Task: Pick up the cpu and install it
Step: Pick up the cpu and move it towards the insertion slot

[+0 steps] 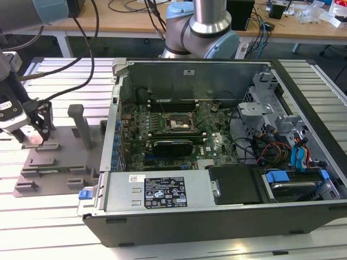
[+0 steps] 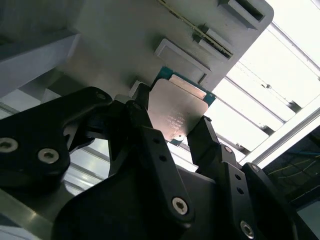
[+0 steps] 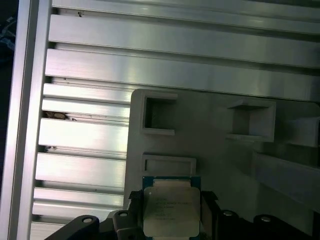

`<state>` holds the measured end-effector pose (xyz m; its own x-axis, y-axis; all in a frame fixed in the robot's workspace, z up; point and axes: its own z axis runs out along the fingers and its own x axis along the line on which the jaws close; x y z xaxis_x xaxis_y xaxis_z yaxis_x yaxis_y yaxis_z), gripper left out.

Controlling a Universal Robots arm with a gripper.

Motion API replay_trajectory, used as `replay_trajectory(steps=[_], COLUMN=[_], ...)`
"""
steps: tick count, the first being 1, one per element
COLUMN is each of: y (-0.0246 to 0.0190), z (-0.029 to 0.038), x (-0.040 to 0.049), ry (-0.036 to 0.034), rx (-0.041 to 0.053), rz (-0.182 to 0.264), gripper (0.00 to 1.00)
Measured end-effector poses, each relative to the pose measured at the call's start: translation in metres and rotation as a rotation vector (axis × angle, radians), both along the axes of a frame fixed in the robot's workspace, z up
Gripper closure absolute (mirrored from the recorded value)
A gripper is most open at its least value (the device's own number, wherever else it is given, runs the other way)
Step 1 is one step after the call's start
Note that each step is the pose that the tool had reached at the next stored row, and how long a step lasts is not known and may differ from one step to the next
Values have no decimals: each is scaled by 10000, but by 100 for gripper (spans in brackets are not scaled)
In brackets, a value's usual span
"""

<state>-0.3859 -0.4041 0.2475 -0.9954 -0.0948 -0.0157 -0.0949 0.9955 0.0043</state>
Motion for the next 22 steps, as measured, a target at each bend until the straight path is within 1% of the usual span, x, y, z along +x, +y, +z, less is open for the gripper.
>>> replay_trajectory(steps=[4,7,10,14,18,22], y=[0,0,0,0,0,0], z=[78,114,185,248,332,364], x=[0,0,0,0,0,0], ry=[-1,0,0,0,0,0], rx=[1,0,0,-1,0,0], rz=[0,0,0,0,0,0], gripper=[45,45,45,45,45,45])
